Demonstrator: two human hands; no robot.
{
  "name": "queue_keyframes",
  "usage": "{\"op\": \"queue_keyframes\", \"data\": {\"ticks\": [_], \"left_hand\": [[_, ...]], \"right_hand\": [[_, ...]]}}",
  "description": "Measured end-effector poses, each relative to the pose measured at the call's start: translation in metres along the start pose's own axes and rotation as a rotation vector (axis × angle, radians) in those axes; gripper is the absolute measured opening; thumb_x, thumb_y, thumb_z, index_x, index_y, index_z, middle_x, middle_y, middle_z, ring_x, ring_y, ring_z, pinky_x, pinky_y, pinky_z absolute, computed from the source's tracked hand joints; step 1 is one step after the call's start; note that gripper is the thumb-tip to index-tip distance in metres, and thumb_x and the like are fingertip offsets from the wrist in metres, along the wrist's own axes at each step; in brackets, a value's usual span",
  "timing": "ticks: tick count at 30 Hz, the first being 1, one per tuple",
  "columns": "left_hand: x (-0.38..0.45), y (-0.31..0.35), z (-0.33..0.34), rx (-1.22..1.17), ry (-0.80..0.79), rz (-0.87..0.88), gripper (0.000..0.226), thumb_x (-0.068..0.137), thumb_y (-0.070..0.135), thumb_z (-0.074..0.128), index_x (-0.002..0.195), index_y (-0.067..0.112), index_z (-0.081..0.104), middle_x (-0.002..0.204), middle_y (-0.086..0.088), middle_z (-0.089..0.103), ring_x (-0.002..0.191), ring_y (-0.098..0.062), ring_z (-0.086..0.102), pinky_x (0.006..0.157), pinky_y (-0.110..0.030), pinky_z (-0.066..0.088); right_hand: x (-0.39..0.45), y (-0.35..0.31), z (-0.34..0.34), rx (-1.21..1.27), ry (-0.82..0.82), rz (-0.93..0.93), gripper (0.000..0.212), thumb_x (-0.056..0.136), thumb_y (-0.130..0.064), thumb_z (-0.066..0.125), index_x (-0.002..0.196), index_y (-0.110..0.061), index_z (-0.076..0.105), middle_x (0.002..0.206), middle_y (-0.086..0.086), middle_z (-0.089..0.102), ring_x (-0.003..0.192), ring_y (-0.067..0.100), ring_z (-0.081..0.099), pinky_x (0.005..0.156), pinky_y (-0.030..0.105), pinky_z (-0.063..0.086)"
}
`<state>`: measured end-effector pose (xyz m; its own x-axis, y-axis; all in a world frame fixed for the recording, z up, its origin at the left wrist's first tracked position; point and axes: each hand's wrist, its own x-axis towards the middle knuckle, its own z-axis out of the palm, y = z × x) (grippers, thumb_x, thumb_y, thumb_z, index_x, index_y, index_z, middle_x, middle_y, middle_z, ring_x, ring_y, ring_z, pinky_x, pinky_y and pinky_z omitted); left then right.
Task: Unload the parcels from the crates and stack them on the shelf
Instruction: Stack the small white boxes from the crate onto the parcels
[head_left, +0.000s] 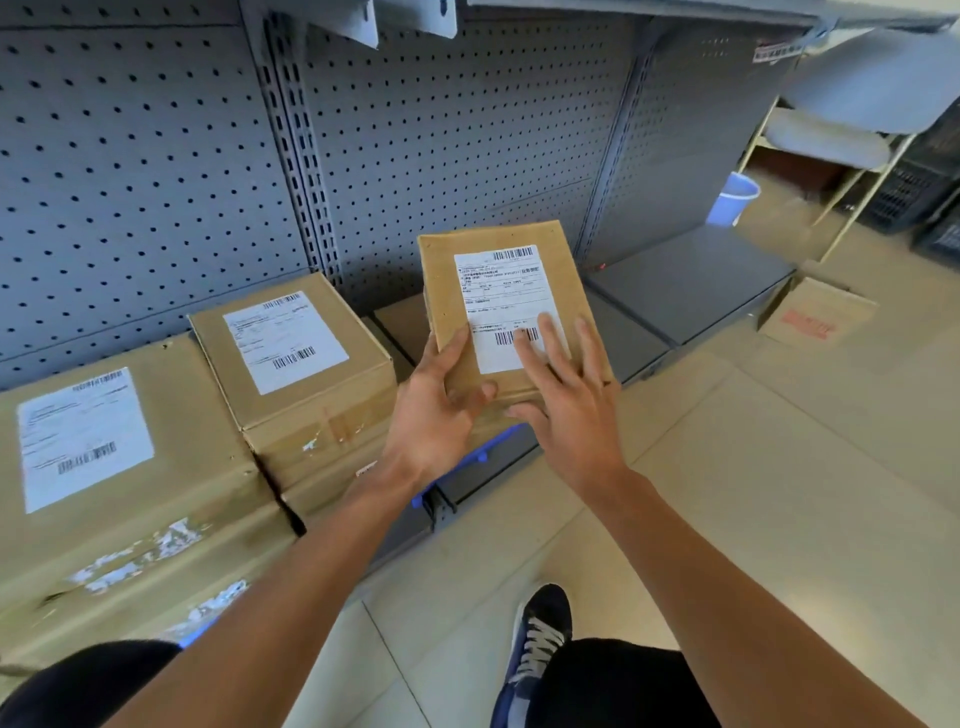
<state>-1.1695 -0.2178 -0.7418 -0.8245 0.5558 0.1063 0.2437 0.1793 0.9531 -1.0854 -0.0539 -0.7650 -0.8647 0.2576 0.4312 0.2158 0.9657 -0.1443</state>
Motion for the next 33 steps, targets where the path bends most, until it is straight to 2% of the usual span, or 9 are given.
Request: {"op": "queue_keyframes", "data": {"ticks": [7,11,15,18,20,22,24,29,33], "left_hand": [[0.038,-0.026,0.003,0.027,-0.012,-0.010,0.071,0.094,0.015,0.070,0.156,0.028,0.037,0.152,0.020,0.043,0.136,-0.001,0.048,0.118,-0.040,0.039],[0.047,-0.033,0.006,0.059,0.001,-0.032,0.064,0.096,0.013,0.067,0.153,0.029,0.043,0.154,0.017,0.040,0.138,-0.006,0.047,0.117,-0.039,0.040],[0.049,-0.035,0.007,0.171,0.014,-0.038,0.062,0.098,0.013,0.064,0.154,0.029,0.043,0.159,0.022,0.029,0.144,-0.002,0.035,0.120,-0.027,0.030],[0.045,-0.039,0.004,0.282,0.018,-0.030,0.061,0.099,0.020,0.063,0.153,0.036,0.042,0.166,0.010,0.024,0.149,-0.004,0.028,0.121,-0.034,0.033],[0.040,-0.036,-0.001,0.345,0.054,-0.002,0.056,0.099,0.020,0.062,0.150,0.038,0.046,0.163,0.013,0.030,0.144,-0.016,0.040,0.117,-0.038,0.040],[0.036,-0.030,-0.011,0.448,0.099,0.060,0.050,0.100,0.018,0.060,0.146,0.033,0.052,0.155,0.014,0.043,0.136,-0.019,0.048,0.115,-0.036,0.041],[0.034,-0.028,-0.024,0.592,0.150,0.112,0.044,0.099,0.018,0.059,0.141,0.028,0.057,0.147,0.013,0.052,0.137,-0.012,0.042,0.112,-0.030,0.037],[0.038,-0.043,-0.048,0.939,0.289,0.222,0.035,0.092,0.018,0.064,0.126,0.022,0.069,0.126,0.007,0.064,0.119,-0.023,0.052,0.091,-0.042,0.037],[0.040,-0.050,-0.050,1.073,0.266,0.067,0.049,0.092,0.035,0.065,0.138,0.022,0.059,0.142,-0.004,0.054,0.134,-0.030,0.041,0.104,-0.057,0.034]], "right_hand": [[0.029,0.025,0.042,0.021,0.035,-0.089,0.073,0.086,-0.048,0.070,0.151,-0.030,0.042,0.163,-0.005,0.031,0.150,0.035,0.022,0.089,0.061,0.047],[0.040,0.034,0.061,0.047,0.008,-0.112,0.063,0.094,-0.053,0.050,0.153,-0.031,0.041,0.163,-0.007,0.030,0.151,0.033,0.021,0.093,0.060,0.045],[0.051,0.039,0.073,0.071,-0.027,-0.120,0.066,0.092,-0.056,0.035,0.152,-0.030,0.042,0.162,-0.008,0.033,0.150,0.033,0.023,0.090,0.059,0.046],[0.055,0.043,0.078,0.107,-0.037,-0.129,0.064,0.092,-0.054,0.039,0.151,-0.030,0.043,0.160,-0.007,0.035,0.149,0.033,0.024,0.088,0.062,0.048],[0.059,0.047,0.081,0.128,-0.043,-0.132,0.063,0.091,-0.048,0.046,0.152,-0.030,0.042,0.161,-0.006,0.035,0.150,0.033,0.023,0.088,0.066,0.048],[0.066,0.051,0.084,0.135,-0.030,-0.157,0.065,0.090,-0.044,0.054,0.152,-0.029,0.042,0.160,-0.005,0.037,0.150,0.034,0.024,0.090,0.068,0.047],[0.072,0.051,0.086,0.141,-0.023,-0.182,0.067,0.088,-0.044,0.060,0.150,-0.028,0.043,0.158,-0.003,0.040,0.148,0.035,0.026,0.093,0.069,0.045],[0.086,0.037,0.083,0.140,-0.140,-0.188,0.070,0.087,-0.045,0.069,0.151,-0.033,0.041,0.161,-0.006,0.035,0.151,0.031,0.020,0.095,0.071,0.043],[0.100,0.025,0.081,0.148,-0.220,-0.215,0.070,0.088,-0.043,0.070,0.151,-0.033,0.041,0.162,-0.008,0.031,0.152,0.029,0.016,0.100,0.070,0.039]]}}
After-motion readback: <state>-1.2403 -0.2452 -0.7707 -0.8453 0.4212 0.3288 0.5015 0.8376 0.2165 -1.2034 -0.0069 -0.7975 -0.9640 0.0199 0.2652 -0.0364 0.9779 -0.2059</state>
